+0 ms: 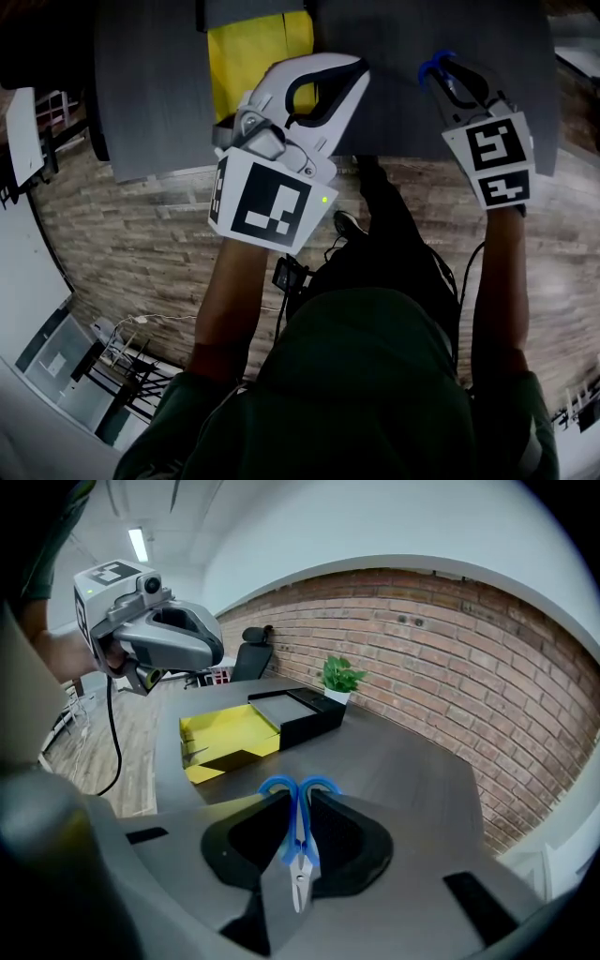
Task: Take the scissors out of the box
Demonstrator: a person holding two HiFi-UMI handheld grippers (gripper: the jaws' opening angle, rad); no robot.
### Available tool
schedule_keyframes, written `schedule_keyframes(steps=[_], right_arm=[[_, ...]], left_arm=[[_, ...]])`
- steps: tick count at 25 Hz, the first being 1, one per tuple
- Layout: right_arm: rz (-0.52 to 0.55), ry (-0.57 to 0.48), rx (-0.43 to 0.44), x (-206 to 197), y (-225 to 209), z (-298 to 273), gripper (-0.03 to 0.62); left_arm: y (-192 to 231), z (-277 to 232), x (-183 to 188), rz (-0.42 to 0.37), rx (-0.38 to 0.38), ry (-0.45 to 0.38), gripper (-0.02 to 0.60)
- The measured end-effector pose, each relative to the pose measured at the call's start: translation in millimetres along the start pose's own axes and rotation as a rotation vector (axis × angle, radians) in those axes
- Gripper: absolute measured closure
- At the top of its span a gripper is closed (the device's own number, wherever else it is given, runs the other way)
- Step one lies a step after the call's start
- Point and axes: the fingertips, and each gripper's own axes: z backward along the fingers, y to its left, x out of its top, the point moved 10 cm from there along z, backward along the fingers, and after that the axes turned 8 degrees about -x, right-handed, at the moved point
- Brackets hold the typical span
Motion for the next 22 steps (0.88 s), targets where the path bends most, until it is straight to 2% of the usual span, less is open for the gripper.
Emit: schedule_keyframes(steps=[13,22], right_arm=[[-0.027,0.051,0.042,-17,2,-45,0.525],[-0.033,0.059,0.067,-17,-6,-62,0.525]], left_arm=[[13,-20,-32,0.046,-0.025,0.016,0.583],[21,-31,-40,0.069,-0.022,0.015,0.583]])
